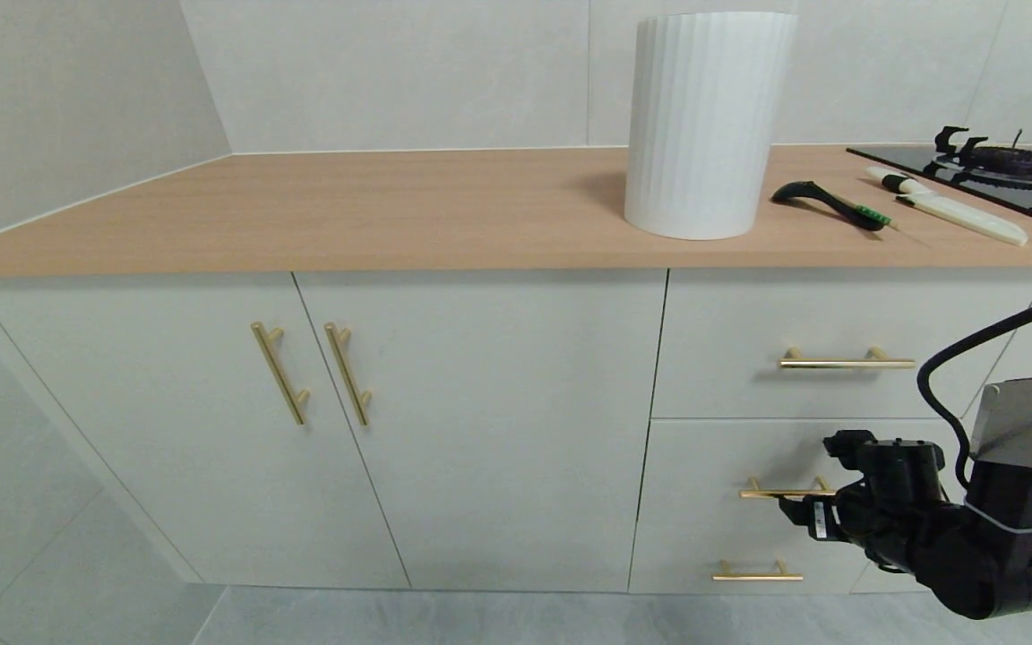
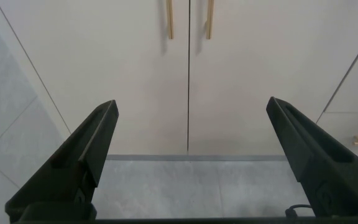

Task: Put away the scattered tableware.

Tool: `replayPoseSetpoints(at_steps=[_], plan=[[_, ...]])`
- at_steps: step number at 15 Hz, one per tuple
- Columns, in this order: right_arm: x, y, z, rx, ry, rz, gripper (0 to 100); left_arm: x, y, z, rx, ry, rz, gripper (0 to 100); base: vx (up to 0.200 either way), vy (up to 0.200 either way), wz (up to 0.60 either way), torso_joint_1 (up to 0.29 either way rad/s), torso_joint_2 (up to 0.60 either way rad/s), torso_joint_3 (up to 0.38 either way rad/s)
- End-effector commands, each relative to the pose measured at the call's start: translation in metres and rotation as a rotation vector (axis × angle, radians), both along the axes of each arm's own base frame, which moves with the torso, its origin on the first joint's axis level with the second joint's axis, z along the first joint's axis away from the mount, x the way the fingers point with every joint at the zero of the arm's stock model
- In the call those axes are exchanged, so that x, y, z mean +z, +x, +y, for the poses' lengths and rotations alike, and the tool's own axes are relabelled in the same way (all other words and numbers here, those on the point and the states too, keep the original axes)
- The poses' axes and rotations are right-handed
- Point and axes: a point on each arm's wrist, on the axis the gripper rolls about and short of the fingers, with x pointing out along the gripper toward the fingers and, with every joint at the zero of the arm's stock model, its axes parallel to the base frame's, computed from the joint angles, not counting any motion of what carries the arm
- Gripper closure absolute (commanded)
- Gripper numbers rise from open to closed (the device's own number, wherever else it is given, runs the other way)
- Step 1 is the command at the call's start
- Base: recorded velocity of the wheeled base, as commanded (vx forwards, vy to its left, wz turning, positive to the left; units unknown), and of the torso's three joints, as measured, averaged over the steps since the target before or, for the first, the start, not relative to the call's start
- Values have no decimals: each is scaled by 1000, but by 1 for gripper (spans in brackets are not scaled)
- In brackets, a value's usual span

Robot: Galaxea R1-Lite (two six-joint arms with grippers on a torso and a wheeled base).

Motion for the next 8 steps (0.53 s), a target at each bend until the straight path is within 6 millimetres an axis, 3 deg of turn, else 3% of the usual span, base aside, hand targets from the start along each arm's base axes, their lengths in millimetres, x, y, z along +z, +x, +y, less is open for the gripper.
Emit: replayPoseSetpoints(at_steps=[1, 5, 8], plan=[[6, 0, 0, -1, 3, -22, 0, 0, 0, 0, -1, 0, 1, 0, 0, 0, 0, 0, 0, 0], [28, -10, 0, 9, 7, -42, 0, 0, 0, 0, -1, 0, 1, 0, 0, 0, 0, 0, 0, 0], [28, -10, 0, 9, 7, -37, 0, 0, 0, 0, -1, 0, 1, 0, 0, 0, 0, 0, 0, 0]])
